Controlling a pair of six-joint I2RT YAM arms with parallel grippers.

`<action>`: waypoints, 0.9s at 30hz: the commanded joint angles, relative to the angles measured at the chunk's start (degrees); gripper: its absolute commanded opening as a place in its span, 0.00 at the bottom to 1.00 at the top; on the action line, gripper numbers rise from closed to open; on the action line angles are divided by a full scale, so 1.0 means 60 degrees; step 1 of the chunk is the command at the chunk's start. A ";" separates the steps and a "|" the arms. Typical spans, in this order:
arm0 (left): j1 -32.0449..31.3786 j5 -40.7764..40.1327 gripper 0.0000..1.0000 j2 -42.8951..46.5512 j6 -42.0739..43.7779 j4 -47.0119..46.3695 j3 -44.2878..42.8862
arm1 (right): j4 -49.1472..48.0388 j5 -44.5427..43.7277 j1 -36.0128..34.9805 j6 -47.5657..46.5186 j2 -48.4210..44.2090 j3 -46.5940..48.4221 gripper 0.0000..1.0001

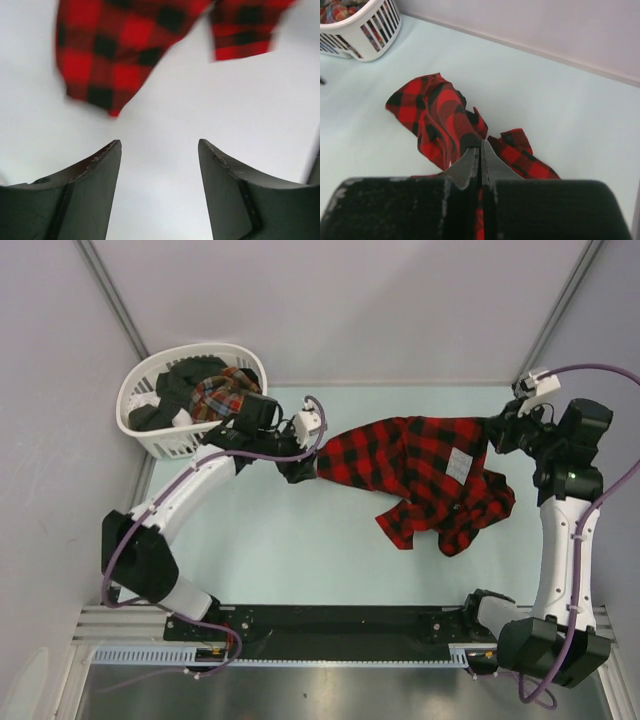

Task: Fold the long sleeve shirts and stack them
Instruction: Flatten the shirt out

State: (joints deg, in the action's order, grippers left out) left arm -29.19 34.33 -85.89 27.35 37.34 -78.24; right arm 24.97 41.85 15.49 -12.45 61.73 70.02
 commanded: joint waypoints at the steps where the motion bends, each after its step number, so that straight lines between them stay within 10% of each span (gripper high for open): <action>1: 0.0163 -0.1220 0.68 -0.0683 0.0478 -0.2325 0.0823 | 0.0539 0.1389 0.0903 -0.0386 -0.0299 -0.0200 0.00; 21: 0.0705 -0.0054 0.63 -0.7717 0.0173 0.0616 -0.5580 | 0.2181 0.1684 0.1228 -0.1440 -0.0841 -0.1166 0.00; 27: 0.0705 0.0738 0.08 -0.6300 0.0348 0.1101 -0.3240 | 0.2707 0.0527 0.1388 -0.2463 -0.0811 -0.1664 0.00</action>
State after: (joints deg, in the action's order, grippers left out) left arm -24.88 33.12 -131.83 29.54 39.72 -105.62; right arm 38.04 49.34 22.83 -21.45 57.60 61.36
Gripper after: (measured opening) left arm 0.181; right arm 0.011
